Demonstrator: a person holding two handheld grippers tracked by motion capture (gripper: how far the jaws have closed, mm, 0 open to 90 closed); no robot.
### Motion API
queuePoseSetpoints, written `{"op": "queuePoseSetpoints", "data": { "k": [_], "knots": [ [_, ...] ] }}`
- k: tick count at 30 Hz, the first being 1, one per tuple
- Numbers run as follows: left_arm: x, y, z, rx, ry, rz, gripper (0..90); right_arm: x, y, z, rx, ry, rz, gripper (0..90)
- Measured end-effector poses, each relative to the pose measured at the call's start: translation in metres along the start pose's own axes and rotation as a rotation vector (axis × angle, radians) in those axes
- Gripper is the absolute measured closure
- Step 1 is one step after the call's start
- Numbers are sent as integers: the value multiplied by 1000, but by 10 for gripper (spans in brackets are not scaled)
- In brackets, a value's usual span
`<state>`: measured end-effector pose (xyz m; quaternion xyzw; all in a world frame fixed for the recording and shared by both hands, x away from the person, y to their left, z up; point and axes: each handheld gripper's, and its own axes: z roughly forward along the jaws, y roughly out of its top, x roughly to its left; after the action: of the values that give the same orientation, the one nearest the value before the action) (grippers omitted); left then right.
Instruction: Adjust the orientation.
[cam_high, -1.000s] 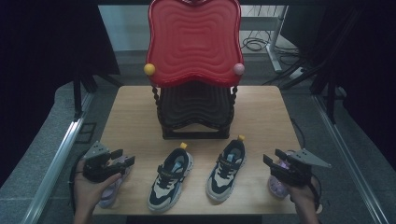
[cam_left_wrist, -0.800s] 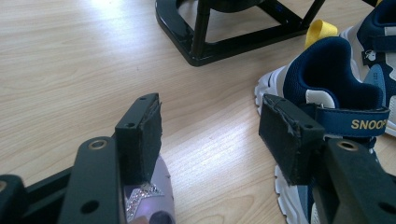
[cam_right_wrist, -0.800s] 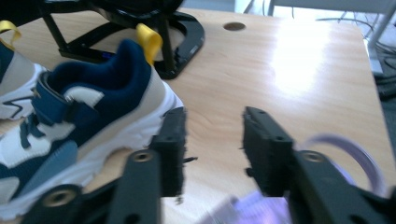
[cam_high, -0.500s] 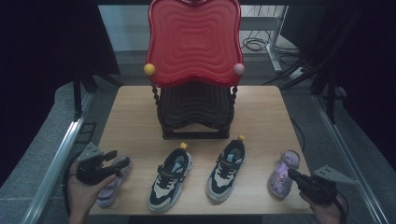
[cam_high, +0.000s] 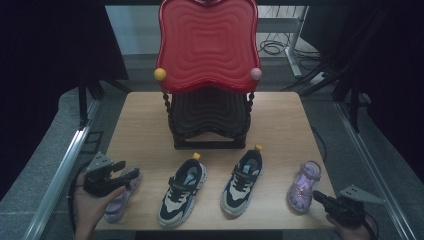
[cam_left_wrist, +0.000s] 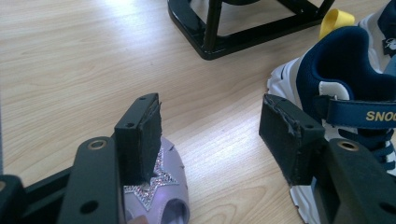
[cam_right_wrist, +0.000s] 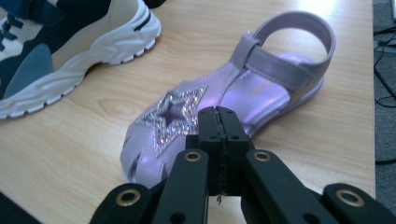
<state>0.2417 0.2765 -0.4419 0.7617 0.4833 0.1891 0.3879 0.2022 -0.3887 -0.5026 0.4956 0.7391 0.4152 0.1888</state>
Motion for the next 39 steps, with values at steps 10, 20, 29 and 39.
{"op": "queuePoseSetpoints", "data": {
  "k": [10,20,29,39],
  "knots": [
    [-3,-2,7,20,-3,5,392,1,-17,5,51,26,-24,895],
    [0,-2,4,15,7,0,392,7,-13,8,38,50,-43,895],
    [6,-3,0,7,12,-14,392,19,-9,16,41,54,-84,895],
    [7,-4,2,12,5,-16,391,28,-6,25,37,68,-98,895]
  ]
}}
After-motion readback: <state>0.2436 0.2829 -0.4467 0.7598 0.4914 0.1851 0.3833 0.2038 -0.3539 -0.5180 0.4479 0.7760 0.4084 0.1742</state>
